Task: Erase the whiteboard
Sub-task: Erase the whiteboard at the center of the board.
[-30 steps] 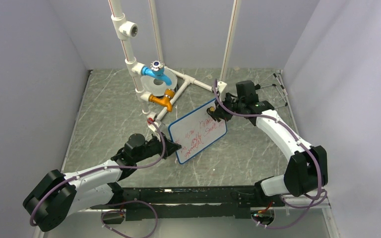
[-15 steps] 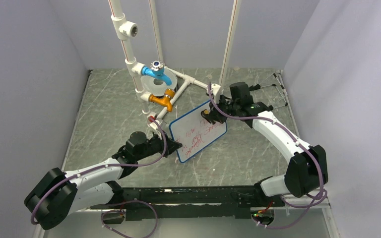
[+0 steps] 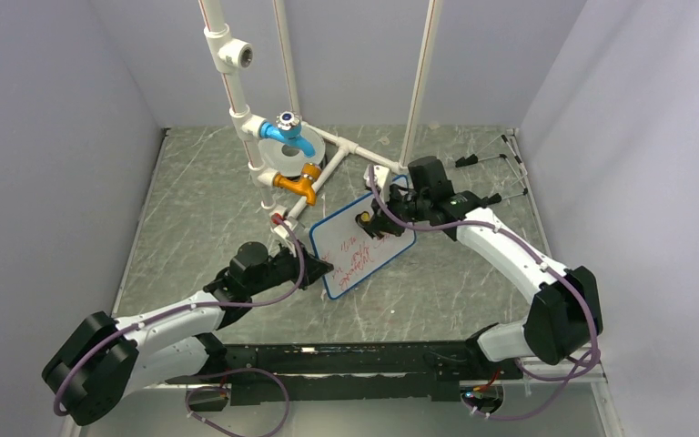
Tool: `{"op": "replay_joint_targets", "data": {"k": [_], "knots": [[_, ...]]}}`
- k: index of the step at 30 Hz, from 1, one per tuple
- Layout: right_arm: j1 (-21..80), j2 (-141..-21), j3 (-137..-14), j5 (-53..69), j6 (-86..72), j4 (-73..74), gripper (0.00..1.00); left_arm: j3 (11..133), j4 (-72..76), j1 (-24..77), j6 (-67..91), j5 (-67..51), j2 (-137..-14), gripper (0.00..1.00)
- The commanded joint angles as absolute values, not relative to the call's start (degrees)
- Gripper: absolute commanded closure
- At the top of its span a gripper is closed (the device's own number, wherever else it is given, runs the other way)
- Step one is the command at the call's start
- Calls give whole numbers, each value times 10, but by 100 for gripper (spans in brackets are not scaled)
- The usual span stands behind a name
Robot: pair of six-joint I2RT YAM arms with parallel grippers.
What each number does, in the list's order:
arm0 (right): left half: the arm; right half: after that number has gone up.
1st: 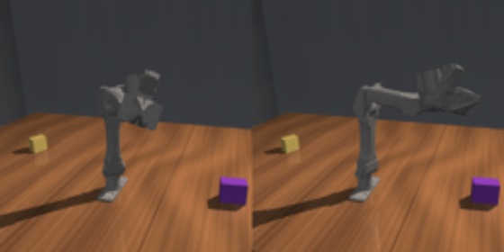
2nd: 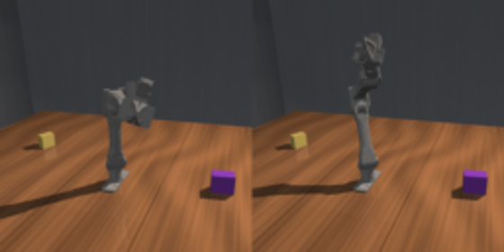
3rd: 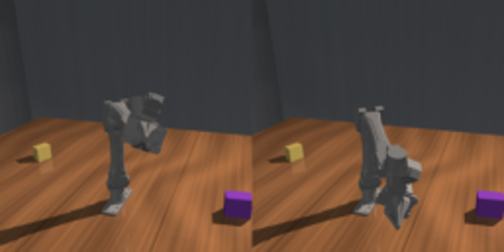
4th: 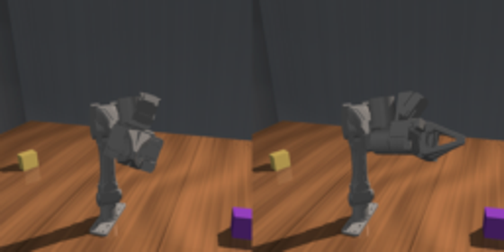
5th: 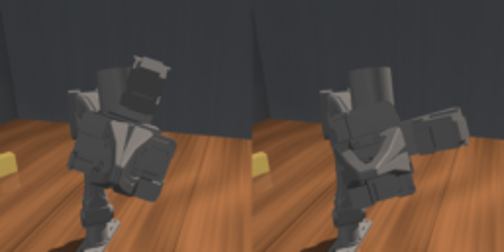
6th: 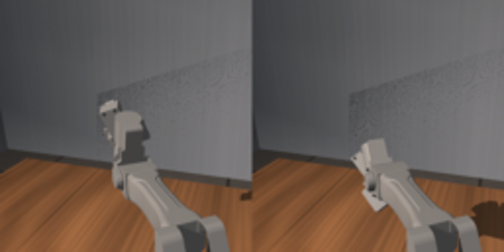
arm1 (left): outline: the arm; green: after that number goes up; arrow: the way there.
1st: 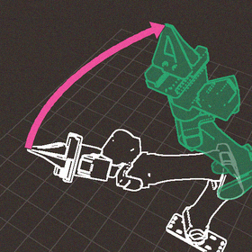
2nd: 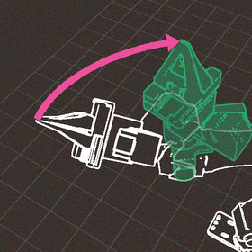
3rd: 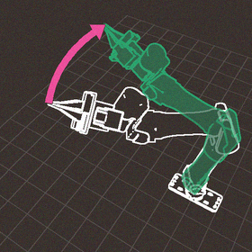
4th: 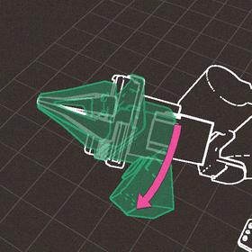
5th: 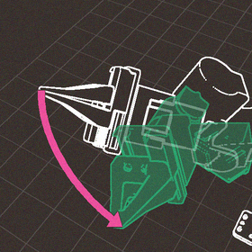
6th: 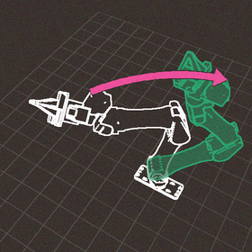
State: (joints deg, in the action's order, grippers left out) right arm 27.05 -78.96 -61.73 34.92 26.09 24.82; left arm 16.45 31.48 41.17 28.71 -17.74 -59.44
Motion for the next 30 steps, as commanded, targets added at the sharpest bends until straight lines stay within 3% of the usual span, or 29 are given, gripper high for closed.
{"op": "replay_joint_targets", "data": {"k": [1,7,19,27,30], "knots": [[269,-782,-622,339,240,216,100,187,320,419,267,-202,-568,100],[199,-782,-603,220,168,158,100,179,326,419,280,-213,-563,100],[270,-767,-615,389,258,236,100,199,294,419,277,-211,-563,100],[223,-772,-606,204,175,164,100,202,287,419,273,-212,-560,100],[217,-777,-608,189,180,169,100,210,277,419,267,-214,-561,100]]}}
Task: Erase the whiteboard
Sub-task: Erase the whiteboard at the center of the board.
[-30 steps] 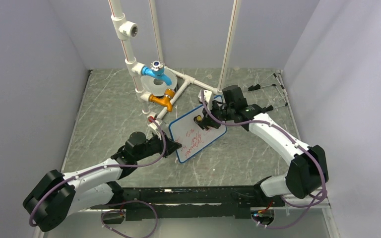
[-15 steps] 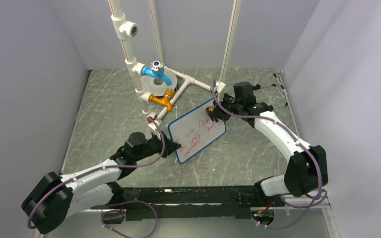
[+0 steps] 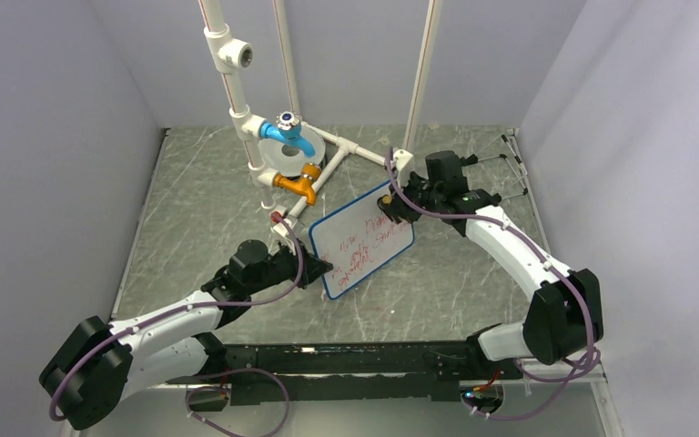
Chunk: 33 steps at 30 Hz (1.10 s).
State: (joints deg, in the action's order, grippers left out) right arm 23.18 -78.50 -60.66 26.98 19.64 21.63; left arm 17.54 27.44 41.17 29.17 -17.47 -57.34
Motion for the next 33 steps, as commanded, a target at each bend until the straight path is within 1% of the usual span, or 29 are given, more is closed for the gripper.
{"op": "replay_joint_targets", "data": {"k": [1,5,8,10,12,14,17,20,23,25,31,33], "knots": [[217,-776,-608,200,184,172,100,214,273,418,264,-215,-562,100],[227,-773,-610,288,221,202,100,229,258,419,254,-213,-564,100],[255,-768,-611,384,263,239,100,246,233,419,245,-206,-565,100],[279,-761,-611,416,281,250,100,252,227,419,241,-209,-567,100],[288,-758,-611,412,281,247,100,253,224,419,234,-210,-566,100],[274,-756,-613,358,256,224,100,250,226,418,230,-208,-566,100],[217,-747,-600,271,198,178,100,242,236,418,229,-210,-563,100],[160,-739,-590,231,188,160,100,231,250,418,230,-210,-560,100],[146,-744,-591,254,192,168,100,235,248,418,226,-212,-561,100],[149,-749,-592,308,208,184,100,236,251,418,223,-213,-564,100],[205,-748,-602,439,301,258,100,232,287,417,233,-213,-580,100],[209,-746,-599,444,304,256,100,245,277,415,231,-220,-589,100]]}}
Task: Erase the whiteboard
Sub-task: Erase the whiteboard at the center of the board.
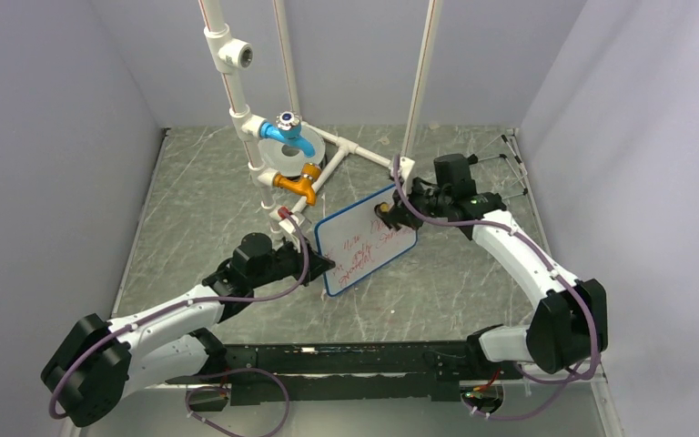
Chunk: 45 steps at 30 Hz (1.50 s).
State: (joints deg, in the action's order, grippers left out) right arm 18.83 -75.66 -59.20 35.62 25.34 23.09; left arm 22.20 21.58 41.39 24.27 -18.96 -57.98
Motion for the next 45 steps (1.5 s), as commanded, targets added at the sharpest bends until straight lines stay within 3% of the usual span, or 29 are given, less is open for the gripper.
{"op": "replay_joint_targets", "data": {"k": [1,8,14,20,31,34,40,45], "knots": [[207,-748,-597,422,292,245,100,248,274,415,229,-222,-591,100],[143,-750,-586,219,207,169,100,233,290,412,236,-220,-589,100],[143,-775,-596,297,244,219,100,235,293,397,240,-228,-590,100],[222,-767,-591,383,328,272,100,221,322,393,249,-236,-598,100],[174,-768,-575,167,171,133,100,212,342,393,256,-248,-610,100],[177,-775,-574,195,184,143,100,217,345,392,256,-255,-614,100],[249,-780,-584,364,277,220,100,216,358,392,264,-260,-619,100],[251,-785,-590,300,234,191,100,214,358,392,267,-259,-614,100]]}}
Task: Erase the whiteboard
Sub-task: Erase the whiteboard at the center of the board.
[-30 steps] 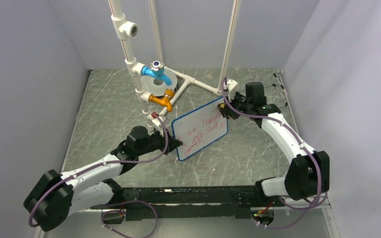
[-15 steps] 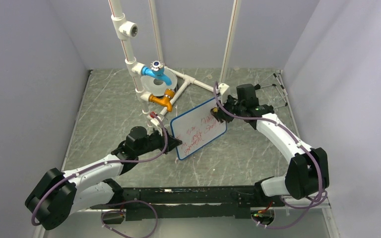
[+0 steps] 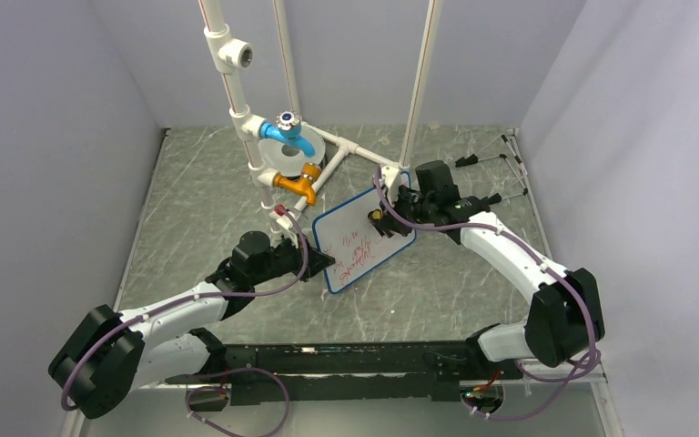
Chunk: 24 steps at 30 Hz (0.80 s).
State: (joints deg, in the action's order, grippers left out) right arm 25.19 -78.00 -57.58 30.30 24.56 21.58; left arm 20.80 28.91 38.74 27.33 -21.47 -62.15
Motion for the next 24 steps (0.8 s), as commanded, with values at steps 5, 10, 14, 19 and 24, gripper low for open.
{"op": "replay_joint_targets", "data": {"k": [5,10,14,19,24], "knots": [[203,-775,-574,176,175,127,100,208,367,392,272,-263,-617,100],[200,-772,-573,207,189,139,100,214,369,392,272,-271,-624,100],[223,-771,-578,332,240,186,100,218,369,392,273,-275,-627,100],[251,-778,-588,352,244,197,100,222,358,392,269,-273,-622,100],[222,-778,-586,188,173,139,100,220,358,392,270,-273,-617,100]]}}
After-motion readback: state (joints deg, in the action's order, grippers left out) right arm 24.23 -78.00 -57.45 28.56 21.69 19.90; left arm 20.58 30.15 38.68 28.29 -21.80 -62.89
